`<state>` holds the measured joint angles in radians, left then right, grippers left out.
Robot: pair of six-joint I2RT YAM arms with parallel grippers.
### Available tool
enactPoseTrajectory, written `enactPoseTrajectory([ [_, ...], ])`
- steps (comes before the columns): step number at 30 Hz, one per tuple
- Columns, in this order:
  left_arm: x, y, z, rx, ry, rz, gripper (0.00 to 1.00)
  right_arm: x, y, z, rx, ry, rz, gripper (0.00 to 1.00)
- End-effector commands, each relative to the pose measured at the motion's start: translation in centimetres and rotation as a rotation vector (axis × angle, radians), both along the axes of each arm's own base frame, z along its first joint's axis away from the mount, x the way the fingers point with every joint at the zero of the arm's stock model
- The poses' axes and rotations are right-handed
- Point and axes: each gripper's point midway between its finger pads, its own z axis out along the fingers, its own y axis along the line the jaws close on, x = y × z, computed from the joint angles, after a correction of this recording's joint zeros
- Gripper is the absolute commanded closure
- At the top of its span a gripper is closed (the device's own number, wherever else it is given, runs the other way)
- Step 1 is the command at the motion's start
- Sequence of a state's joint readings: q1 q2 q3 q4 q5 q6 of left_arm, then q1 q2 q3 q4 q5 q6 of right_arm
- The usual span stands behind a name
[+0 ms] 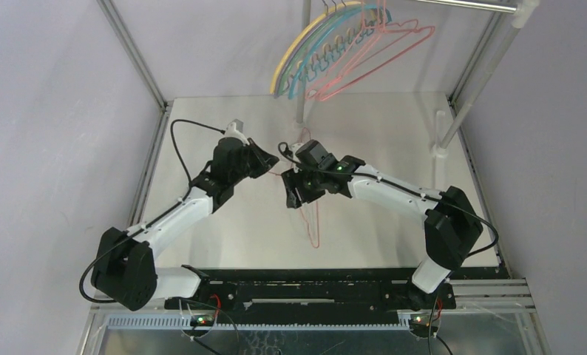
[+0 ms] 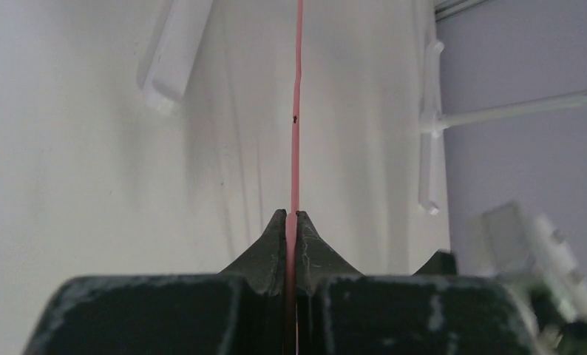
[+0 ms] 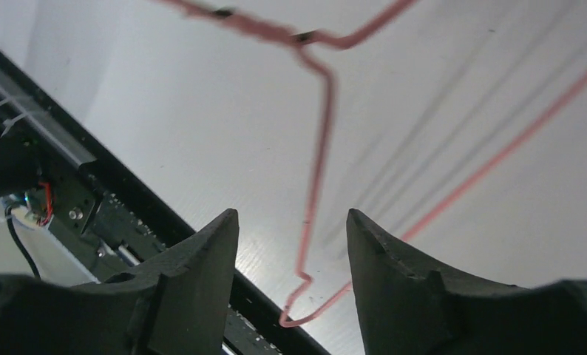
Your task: Organize the hangers
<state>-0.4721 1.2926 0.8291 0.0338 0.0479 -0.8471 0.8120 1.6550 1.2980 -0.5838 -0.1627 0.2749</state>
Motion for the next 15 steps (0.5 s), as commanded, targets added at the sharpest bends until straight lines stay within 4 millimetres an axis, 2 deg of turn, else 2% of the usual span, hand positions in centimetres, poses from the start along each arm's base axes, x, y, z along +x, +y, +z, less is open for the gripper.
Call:
enactPoseTrajectory([
  [1,1.0,-0.6,4.3,-0.051,-0.079,0.011,1.00,-0.1,2.5,2.9,0.077,-0.083,0.037,0.36],
  [3,1.0,-0.7,4.7,-0.068,-0.083,0.009,1.00,-0.1,2.6,2.3,0.065,-0.079,0.038,0.35],
  [5,0.3,-1.9,5.3,-0.085,-0.087,-0.026,1.00,0.2,2.6,1.2,0.037,-0.073,0.029,0.34],
  [9,-0.4,-2.1,6.6,-0.124,-0.094,-0.036,1.00,1.5,1.8,0.0,-0.021,-0.117,-0.010,0.34],
  [12,-1.0,-1.9,7.3,-0.140,-0.097,-0.039,1.00,2.1,1.5,-0.1,-0.044,-0.150,-0.019,0.37],
  [13,-1.2,-1.8,7.5,-0.144,-0.098,-0.038,1.00,2.3,1.4,-0.1,-0.048,-0.160,-0.019,0.41],
  [14,-1.3,-1.8,7.7,-0.147,-0.100,-0.038,1.00,2.5,1.4,-0.1,-0.051,-0.167,-0.019,0.49],
  [15,-1.5,-1.7,7.8,-0.151,-0.101,-0.038,1.00,2.5,1.3,-0.1,-0.054,-0.172,-0.017,0.64],
])
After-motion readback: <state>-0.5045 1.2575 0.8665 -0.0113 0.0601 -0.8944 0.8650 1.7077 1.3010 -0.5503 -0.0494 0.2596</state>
